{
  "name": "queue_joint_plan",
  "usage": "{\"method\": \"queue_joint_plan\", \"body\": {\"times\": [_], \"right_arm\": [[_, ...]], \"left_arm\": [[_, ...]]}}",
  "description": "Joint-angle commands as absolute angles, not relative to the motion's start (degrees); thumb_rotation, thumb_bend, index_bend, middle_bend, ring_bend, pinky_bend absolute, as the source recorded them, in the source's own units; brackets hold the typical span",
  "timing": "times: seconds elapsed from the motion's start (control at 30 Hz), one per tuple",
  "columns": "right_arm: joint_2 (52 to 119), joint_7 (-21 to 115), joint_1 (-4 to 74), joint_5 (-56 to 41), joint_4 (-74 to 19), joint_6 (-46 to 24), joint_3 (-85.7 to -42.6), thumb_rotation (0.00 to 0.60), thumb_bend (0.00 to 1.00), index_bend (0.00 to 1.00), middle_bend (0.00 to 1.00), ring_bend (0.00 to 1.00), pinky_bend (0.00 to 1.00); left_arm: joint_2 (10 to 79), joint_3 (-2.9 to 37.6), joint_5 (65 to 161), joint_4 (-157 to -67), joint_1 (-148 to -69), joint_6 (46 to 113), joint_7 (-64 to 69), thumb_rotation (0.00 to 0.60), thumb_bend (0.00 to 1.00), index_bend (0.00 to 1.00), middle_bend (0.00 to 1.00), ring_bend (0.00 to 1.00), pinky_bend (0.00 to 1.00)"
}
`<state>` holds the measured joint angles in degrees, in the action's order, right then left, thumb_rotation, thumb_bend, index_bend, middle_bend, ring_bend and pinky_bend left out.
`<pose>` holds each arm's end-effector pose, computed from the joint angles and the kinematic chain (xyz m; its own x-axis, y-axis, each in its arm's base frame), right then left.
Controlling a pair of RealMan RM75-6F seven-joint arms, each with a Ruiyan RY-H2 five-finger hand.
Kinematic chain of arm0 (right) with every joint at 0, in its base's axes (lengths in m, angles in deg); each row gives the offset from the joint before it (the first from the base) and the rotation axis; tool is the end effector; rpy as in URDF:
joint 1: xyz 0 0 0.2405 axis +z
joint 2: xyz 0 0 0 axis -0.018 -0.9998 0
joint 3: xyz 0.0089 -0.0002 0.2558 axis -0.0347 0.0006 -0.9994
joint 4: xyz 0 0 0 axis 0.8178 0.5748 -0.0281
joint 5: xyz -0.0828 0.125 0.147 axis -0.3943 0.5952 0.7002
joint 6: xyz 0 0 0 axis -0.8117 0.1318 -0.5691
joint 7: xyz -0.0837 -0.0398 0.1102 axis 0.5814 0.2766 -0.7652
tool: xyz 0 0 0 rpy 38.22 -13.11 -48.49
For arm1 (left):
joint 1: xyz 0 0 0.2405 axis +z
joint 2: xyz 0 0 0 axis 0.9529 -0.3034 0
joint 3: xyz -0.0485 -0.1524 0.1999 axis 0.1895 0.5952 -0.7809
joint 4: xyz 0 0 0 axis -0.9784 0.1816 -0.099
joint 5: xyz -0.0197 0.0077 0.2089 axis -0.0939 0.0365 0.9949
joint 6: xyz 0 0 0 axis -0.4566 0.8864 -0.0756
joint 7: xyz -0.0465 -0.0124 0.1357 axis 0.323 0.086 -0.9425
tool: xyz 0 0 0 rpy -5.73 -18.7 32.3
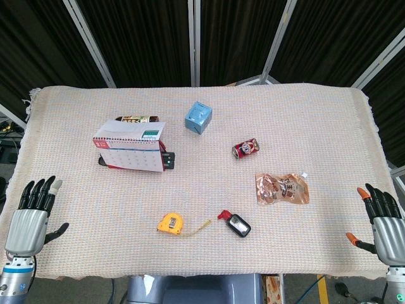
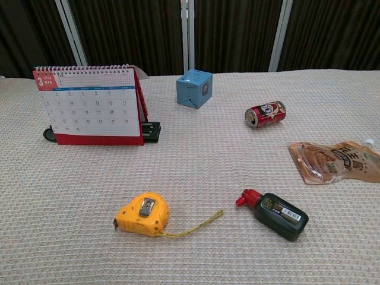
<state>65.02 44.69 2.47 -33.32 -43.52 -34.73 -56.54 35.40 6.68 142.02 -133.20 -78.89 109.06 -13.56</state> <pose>-0.3215 -0.1618 0.1721 0.3881 0.0201 0.9214 -0.9216 0.0035 0.3881 -0.2727 0.1672 0.1092 0.4800 -0.0776 0.8738 0.8696 -0.0897 -0.4856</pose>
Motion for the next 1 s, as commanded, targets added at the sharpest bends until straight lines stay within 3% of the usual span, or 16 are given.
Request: {"method": "queue_joint_plan", "body": {"times": [0.03,0.33,0.47,0.5,0.53,0.6,0.7,0.8,1.0], "right_arm": [[65.0,44.6,2.5,-33.3,-43.6,-34.7,-56.5,0.6,0.05,0.0,0.0,0.0,0.0],[64.5,44.0,2.2,-33.8,-44.1,-35.6,-56.7,0.6,0.05,0.0,0.0,0.0,0.0],[64.2,43.8,2.1,-33.9,-44.6,-36.1,-56.7,0.6,0.05,0.0,0.0,0.0,0.0],[64.0,43.6,2.1,-33.9,-44.8,-36.1,-56.7,0.6,0.05,0.0,0.0,0.0,0.0],[63.8,43.2,1.9,-33.9,-45.1,-36.4,-56.8,0.6,0.05,0.0,0.0,0.0,0.0],[63.3,42.6,1.8,-34.3,-45.4,-36.8,-56.7,0.6,0.05,0.0,0.0,0.0,0.0],[63.0,42.3,1.7,-34.6,-45.6,-37.0,-56.6,0.6,0.05,0.0,0.0,0.0,0.0],[62.7,41.7,1.5,-35.0,-45.8,-37.4,-56.5,0.6,0.05,0.0,0.0,0.0,0.0],[61.8,40.7,1.2,-35.7,-46.7,-38.3,-56.4,0.6,0.05,0.0,0.0,0.0,0.0]], "left_arm": [[35.5,6.8,142.1,-133.1,-78.8,108.9,-13.6,0.6,0.08,0.0,0.0,0.0,0.0],[35.7,7.7,141.5,-133.1,-78.5,107.3,-12.9,0.6,0.09,0.0,0.0,0.0,0.0],[35.9,8.7,140.1,-134.1,-78.6,106.5,-11.5,0.6,0.15,0.0,0.0,0.01,0.02],[36.1,9.2,139.3,-134.7,-78.6,106.1,-10.7,0.6,0.21,0.0,0.03,0.07,0.09],[36.9,10.5,137.2,-136.2,-78.8,105.6,-8.3,0.6,0.29,0.0,0.12,0.19,0.19],[37.3,11.8,133.6,-138.0,-79.6,102.4,-5.5,0.6,0.43,0.0,0.36,0.45,0.39],[36.7,12.7,129.6,-140.3,-80.7,98.1,-3.4,0.6,0.58,0.0,0.6,0.67,0.55],[35.8,14.8,123.5,-143.1,-82.5,92.6,-1.5,0.6,0.66,0.0,0.67,0.74,0.6],[35.2,20.1,107.2,-146.6,-87.2,83.1,-2.8,0.6,0.71,0.0,0.69,0.77,0.64]]}}
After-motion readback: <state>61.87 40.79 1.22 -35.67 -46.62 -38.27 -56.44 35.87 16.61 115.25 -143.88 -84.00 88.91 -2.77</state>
